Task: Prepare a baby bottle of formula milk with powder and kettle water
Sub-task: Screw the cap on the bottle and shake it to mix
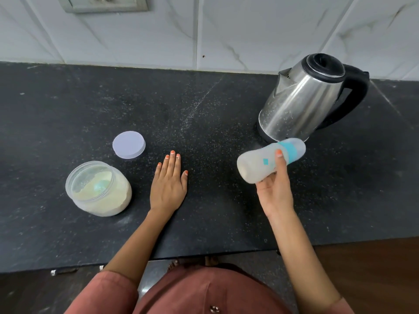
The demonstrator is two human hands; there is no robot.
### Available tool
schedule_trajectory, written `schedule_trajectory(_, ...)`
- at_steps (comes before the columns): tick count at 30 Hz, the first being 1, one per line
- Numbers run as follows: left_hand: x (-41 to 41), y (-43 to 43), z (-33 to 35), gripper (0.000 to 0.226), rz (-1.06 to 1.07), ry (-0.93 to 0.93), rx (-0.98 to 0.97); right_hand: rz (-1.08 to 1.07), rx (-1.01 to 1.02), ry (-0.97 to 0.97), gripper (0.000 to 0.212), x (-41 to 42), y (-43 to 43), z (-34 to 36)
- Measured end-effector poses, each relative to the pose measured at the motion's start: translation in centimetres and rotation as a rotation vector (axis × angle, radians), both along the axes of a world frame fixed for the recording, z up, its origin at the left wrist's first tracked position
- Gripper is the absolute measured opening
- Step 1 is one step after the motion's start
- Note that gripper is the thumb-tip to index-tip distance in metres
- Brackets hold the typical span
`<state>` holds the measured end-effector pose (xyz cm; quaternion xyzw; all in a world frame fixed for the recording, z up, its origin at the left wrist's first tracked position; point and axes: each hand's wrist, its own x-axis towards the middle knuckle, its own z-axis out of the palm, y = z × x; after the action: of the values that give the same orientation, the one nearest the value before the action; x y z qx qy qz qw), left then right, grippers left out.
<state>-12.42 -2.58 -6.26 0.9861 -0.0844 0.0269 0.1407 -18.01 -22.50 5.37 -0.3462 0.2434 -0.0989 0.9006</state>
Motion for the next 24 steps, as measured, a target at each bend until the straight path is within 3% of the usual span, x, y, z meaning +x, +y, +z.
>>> schedule_trajectory(2, -0.1, 0.1, -0.1, 0.072, -0.005, 0.005, 0.005, 0.046, -0.041, 0.06, 0.02, -0.2, 0.4, -0.4)
schedule_trajectory(5, -0.1, 0.1, 0.1, 0.075, -0.007, 0.012, 0.007, 0.396, -0.281, 0.115, 0.027, -1.5, 1.2, -0.6)
schedule_trajectory(6, 0.0, 0.0, 0.2, 0.075, -0.007, 0.015, 0.009, 0.416, -0.302, 0.108, 0.03, -1.4, 1.1, -0.4)
schedule_trajectory(9, 0.0, 0.1, 0.1, 0.075, -0.007, 0.01, 0.011, 0.149, -0.009, 0.025, 0.028, -0.1, 0.6, 0.3)
schedule_trajectory(11, 0.0, 0.1, 0.0, 0.075, -0.01, 0.009, 0.015, 0.093, 0.03, 0.024, 0.018, 0.1, 1.0, 0.4)
schedule_trajectory(15, 0.0, 0.1, 0.1, 0.074, -0.014, 0.019, 0.02, 0.484, -0.33, 0.11, 0.029, -1.6, 2.1, 0.3)
schedule_trajectory(19, 0.0, 0.1, 0.2, 0.059, -0.009, 0.018, -0.001, 0.134, 0.039, 0.015, 0.027, 0.3, 1.1, 0.8)
schedule_trajectory(20, 0.0, 0.1, 0.1, 0.055, -0.009, 0.019, -0.003, 0.106, 0.043, 0.01, 0.021, 0.6, 1.1, 0.8)
schedule_trajectory(22, -0.1, 0.1, 0.2, 0.052, -0.01, 0.027, -0.007, 0.26, -0.137, 0.049, 0.016, 0.1, 1.6, 0.3)
schedule_trajectory(24, 0.0, 0.1, 0.3, 0.052, -0.011, 0.035, -0.012, 0.475, -0.36, 0.102, 0.024, -0.9, 2.1, 0.3)
